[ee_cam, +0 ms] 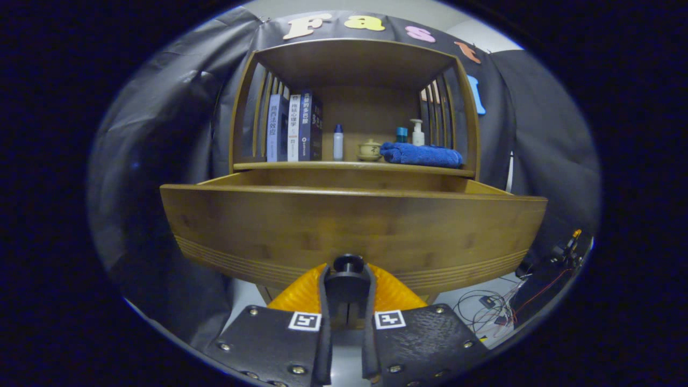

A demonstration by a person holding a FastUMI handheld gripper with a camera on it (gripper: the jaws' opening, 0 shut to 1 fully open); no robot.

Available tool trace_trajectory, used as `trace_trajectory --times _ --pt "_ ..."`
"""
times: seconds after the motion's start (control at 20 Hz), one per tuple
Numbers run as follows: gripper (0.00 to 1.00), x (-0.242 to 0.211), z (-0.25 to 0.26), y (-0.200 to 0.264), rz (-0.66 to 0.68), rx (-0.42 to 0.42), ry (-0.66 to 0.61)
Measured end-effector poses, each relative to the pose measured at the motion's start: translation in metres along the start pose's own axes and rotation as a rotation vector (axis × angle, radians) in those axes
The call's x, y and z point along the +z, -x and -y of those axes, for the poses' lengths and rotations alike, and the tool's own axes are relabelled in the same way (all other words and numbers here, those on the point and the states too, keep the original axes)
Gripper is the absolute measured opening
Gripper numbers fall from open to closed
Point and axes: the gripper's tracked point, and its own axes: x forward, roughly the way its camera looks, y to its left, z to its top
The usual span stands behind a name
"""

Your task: Pull open the drawer, take out the items inside it, and place them on the countertop above the cabinet.

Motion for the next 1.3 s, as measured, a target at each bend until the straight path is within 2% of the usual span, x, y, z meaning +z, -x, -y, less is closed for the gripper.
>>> trace_trajectory --times 0.2,0.3,0.35,0.55,0.85,1.1,1.3 --pt "0.22 0.0 -0.002 0.002 -0.039 0.006 -0.018" --pt "0.4 0.011 -0.006 0.007 -0.045 0.038 -0.048" --pt "0.52 0.022 -0.007 0.012 -0.034 0.056 -0.061" --pt "1.0 0.054 0.007 0.024 -0.039 -0.006 -0.045" --pt "1.0 0.114 0.003 0.031 -0.038 -0.003 -0.071" --pt "1.0 0.108 -0.008 0.0 -0.177 0.05 -0.054" --pt "1.0 0.106 -0.001 -0.035 -0.261 0.015 -0.036"
